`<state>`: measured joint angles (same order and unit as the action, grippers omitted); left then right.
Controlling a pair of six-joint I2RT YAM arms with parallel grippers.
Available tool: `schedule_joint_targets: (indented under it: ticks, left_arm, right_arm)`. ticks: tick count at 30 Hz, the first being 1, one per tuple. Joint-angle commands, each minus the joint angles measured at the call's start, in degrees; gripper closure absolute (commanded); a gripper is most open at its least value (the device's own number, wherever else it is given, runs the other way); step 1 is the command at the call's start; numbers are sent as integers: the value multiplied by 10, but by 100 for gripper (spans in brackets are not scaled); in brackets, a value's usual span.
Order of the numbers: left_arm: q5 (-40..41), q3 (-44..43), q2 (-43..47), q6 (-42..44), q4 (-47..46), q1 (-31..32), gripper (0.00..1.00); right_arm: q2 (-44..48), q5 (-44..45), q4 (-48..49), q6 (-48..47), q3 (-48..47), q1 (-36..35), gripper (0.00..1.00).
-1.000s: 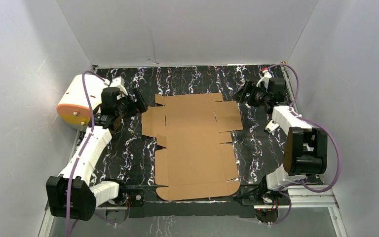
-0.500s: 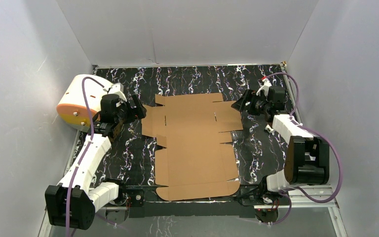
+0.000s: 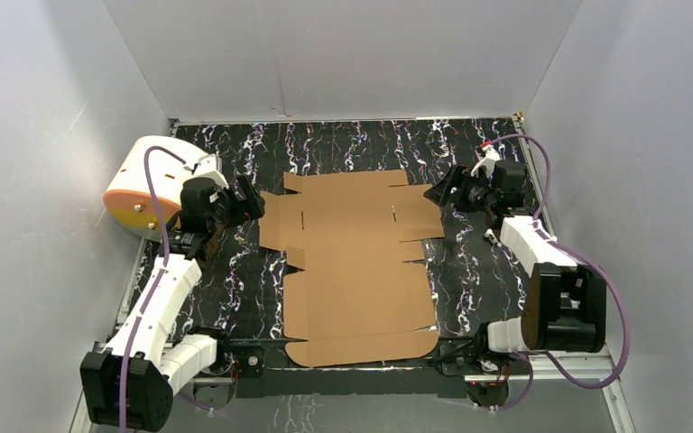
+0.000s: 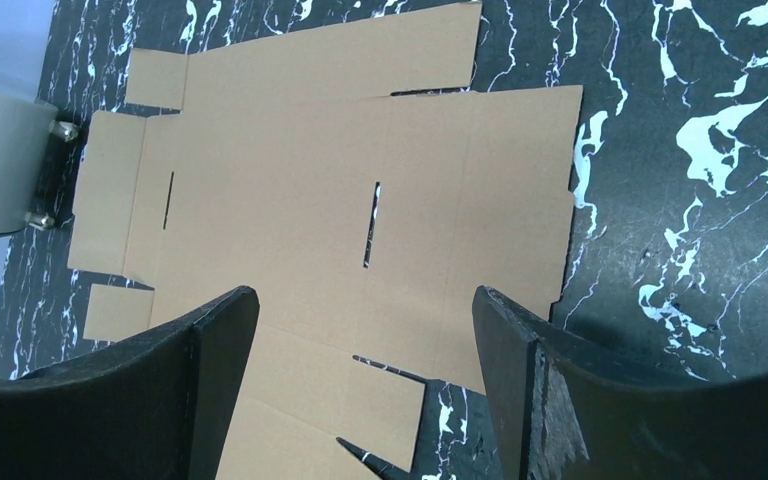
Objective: Fold the paper box
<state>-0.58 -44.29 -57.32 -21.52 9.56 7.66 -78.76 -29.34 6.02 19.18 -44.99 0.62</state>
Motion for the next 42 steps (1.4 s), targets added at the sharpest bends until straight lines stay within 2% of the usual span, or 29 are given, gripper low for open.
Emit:
schedule_joint_targets:
  ticks: [1,10,30,31,32,33,37,42]
  left_arm:
    - [18,0,37,11,-15,-2,6]
    - [11,18,93,15,-37,-2,6]
    - [-7,24,111,17,-42,-11,6]
    - [-7,24,112,17,-43,-11,6]
    - [-7,25,113,17,-43,-11,6]
    - [-9,25,114,17,-44,-11,6]
    - [-20,29,115,15,-46,-11,6]
    - [-35,33,114,16,-41,-10,6]
  right_arm:
    - [40,-7,15,-4,18,-1,12]
    - [91,-7,15,-4,58,-1,12]
    - [205,-7,15,-4,148,-2,12]
    - [210,-7,15,-4,156,-2,6]
    - [217,-7,84,-4,163,-2,1]
    - [225,119,115,-98,169,-1,0]
    - [266,81,91,-62,185,-1,0]
    - [349,81,23,-53,204,-1,0]
